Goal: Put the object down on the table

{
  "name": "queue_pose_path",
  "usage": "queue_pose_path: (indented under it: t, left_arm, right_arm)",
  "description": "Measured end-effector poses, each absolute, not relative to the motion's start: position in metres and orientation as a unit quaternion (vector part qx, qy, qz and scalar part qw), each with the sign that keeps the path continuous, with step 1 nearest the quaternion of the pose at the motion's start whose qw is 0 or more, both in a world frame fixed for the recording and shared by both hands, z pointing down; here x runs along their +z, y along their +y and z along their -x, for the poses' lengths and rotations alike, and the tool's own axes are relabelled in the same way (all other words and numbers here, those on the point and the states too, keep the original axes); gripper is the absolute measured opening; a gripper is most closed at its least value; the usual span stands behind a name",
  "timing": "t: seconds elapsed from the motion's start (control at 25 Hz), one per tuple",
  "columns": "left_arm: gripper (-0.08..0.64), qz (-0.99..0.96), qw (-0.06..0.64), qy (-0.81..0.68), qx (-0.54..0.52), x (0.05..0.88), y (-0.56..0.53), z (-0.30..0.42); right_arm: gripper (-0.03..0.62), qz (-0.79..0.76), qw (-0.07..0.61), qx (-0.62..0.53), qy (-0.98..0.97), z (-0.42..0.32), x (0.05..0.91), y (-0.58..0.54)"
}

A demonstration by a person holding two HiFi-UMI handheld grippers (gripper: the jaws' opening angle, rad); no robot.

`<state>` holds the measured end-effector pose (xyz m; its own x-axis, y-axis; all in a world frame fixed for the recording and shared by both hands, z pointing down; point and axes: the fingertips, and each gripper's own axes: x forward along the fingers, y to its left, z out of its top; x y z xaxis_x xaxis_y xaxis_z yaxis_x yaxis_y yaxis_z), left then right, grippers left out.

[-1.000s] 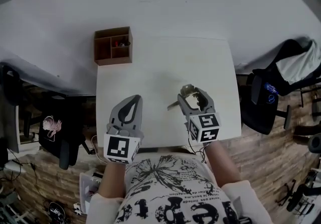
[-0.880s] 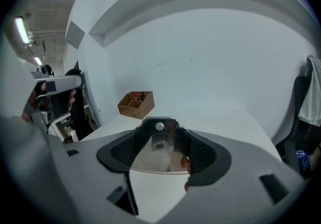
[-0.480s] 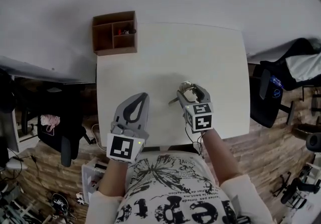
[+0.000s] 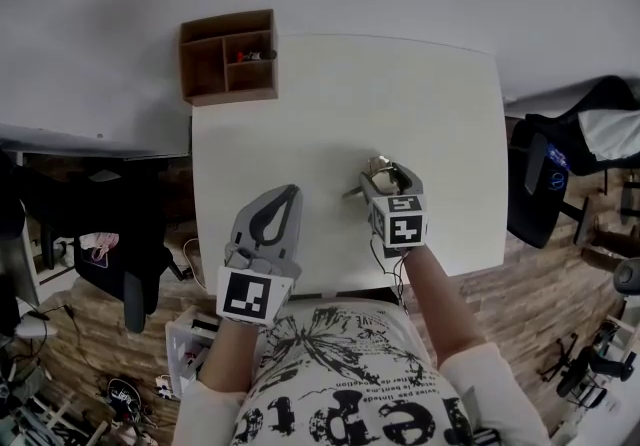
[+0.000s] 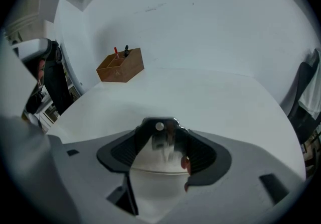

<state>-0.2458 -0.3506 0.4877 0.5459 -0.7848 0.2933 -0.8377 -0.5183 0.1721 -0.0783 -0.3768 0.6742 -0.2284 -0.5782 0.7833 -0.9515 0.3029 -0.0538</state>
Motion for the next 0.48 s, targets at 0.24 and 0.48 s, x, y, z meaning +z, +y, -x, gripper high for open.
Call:
queue_pose_path:
  t: [0.24,0.48]
  left_arm:
    - [0.012,-0.869,0.152,-0.463,0.089,0.492,-0.355,0.249]
    - [0.012,-0.867,0.154,-0.464,0.097,0.491,-0.353,0.251]
  right_arm:
    - [0.281,-0.508,0.371,0.298,-0.718,0.082,0.682,-0.383]
    - [0.287,-0.500,0.403,0.320,-0.697,0.082,0.689,-0.384]
